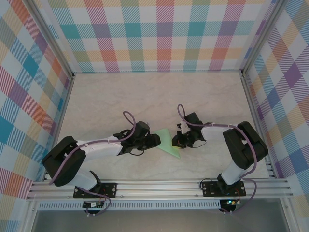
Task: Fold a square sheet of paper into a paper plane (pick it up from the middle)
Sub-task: Fold the wing for the fifth time at the center of the table.
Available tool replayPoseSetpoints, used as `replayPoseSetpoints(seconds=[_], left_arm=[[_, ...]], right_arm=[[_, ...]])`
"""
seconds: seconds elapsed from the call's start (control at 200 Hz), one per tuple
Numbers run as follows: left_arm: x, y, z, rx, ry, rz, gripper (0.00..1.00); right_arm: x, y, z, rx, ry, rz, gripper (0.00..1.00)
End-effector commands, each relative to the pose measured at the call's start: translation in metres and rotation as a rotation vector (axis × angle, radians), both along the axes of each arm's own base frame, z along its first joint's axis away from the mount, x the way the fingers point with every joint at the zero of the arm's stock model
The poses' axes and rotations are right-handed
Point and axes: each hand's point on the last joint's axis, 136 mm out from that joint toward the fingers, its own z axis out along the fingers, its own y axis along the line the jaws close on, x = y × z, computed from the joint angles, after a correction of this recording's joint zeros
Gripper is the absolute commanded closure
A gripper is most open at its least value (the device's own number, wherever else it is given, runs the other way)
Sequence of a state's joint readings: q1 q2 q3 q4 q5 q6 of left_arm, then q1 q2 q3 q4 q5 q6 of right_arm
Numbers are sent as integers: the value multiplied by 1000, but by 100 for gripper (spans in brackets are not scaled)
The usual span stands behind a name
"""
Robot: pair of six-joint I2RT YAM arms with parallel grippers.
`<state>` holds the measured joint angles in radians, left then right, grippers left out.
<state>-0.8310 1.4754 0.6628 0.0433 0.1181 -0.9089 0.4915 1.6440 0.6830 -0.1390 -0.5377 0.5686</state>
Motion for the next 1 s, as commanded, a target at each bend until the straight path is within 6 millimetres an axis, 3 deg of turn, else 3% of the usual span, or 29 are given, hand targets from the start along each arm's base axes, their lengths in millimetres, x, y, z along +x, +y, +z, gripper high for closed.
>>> replayPoseSetpoints(seconds=[0.0,0.61,0.995], left_arm=[[1,-3,-9,-24,33,61,43],[5,-18,-34,-69,110,99,51],[7,-22,-27,-74,102,103,57]], right_arm=[[0,-3,-2,8,7,-13,93],[-3,-6,-8,6,16,-18,92],[-4,-8,-9,11,21,-24,92]])
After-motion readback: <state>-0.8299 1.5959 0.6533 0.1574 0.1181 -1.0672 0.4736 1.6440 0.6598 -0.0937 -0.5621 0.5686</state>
